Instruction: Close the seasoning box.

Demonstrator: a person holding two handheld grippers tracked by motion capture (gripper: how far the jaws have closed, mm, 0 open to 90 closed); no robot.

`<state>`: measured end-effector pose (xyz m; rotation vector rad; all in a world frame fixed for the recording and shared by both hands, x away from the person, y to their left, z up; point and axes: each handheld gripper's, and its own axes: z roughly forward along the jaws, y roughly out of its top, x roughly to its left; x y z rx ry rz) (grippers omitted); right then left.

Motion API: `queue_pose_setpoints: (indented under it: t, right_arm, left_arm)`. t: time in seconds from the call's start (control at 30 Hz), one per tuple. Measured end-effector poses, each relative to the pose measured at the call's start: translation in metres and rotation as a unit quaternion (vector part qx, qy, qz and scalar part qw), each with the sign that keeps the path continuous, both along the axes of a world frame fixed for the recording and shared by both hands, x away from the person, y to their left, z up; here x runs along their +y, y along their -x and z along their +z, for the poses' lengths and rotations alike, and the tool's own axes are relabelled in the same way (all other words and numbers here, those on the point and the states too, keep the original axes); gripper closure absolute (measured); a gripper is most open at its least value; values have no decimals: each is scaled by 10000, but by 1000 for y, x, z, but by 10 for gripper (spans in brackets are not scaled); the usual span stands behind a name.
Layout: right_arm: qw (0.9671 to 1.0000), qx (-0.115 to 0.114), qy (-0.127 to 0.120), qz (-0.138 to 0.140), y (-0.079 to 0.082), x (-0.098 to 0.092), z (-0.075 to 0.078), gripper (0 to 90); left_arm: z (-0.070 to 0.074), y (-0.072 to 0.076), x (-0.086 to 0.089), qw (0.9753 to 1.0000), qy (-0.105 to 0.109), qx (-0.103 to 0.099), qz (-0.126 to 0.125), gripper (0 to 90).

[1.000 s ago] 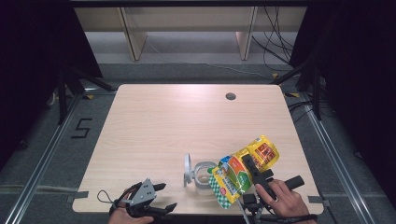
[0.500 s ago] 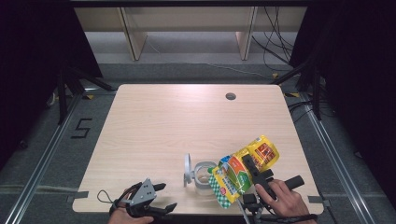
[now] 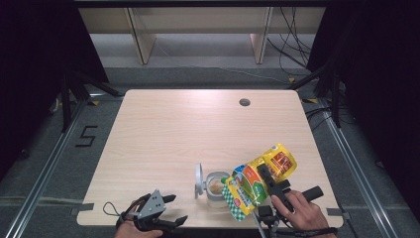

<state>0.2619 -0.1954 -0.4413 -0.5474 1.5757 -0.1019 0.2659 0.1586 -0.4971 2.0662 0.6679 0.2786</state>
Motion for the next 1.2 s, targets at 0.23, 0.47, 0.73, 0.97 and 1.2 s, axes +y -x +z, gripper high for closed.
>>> queue_pose_setpoints:
  t: [0.23,0.47,0.73,0.97,1.2]
  right_arm:
    - [10000,-1,34,22,0,0,1,454]
    - [10000,5,-18,-14,2,-1,0,455]
    - [10000,11,41,19,1,-1,2,455]
    - [10000,-6,28,15,2,-1,1,456]
    - [9999,-11,97,72,2,-1,2,456]
  left_arm:
    - [0,0,0,10000,-22,29,-36,244]
    - [0,-1,0,10000,-33,3,-35,244]
    - [0,0,0,10000,-8,27,-25,243]
    - [0,0,0,10000,-11,-14,12,242]
    - [0,0,0,10000,-12,-16,17,241]
